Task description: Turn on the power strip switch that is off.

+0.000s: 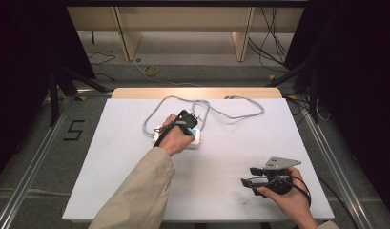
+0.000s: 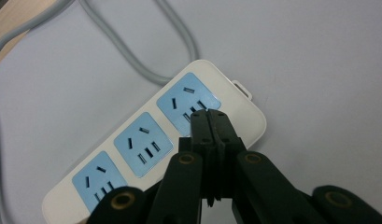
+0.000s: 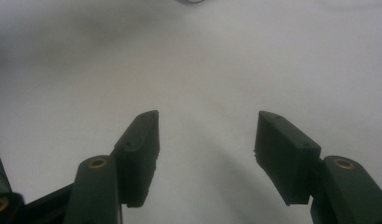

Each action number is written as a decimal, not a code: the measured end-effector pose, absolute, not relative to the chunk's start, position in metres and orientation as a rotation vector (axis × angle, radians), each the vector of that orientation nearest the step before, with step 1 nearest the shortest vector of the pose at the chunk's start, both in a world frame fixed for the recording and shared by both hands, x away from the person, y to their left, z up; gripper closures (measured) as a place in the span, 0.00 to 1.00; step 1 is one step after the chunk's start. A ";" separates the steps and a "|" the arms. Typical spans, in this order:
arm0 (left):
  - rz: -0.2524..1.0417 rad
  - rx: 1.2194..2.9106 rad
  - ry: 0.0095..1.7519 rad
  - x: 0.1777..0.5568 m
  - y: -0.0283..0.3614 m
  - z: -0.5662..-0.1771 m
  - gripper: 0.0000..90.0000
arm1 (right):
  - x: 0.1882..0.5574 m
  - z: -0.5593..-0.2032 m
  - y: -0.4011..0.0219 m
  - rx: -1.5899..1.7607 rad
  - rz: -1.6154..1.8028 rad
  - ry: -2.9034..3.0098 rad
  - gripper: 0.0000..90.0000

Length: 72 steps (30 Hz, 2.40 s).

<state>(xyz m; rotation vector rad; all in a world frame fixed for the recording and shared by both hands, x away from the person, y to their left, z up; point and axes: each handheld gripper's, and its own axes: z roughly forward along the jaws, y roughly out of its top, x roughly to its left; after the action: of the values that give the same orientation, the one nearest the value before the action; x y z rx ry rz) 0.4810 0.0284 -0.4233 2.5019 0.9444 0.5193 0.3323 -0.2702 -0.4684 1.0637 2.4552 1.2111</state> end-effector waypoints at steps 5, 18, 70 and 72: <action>0.526 2.508 0.940 0.483 0.026 -0.424 1.00 | 0.332 -0.468 -0.270 1.067 1.213 2.455 0.46; 0.519 2.521 0.940 0.487 0.021 -0.425 1.00 | 0.332 -0.469 -0.270 1.061 1.211 2.456 0.46; 0.480 2.570 0.976 0.494 0.014 -0.434 1.00 | 0.333 -0.469 -0.270 1.055 1.209 2.462 0.46; 0.474 2.575 0.974 0.494 0.013 -0.435 1.00 | 0.332 -0.469 -0.270 1.056 1.208 2.463 0.46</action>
<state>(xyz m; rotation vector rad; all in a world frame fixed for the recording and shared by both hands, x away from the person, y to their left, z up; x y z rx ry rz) 0.4942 0.0134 -0.4345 2.5751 0.9741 0.4743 0.3325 -0.2701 -0.4690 1.0565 2.4626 1.2076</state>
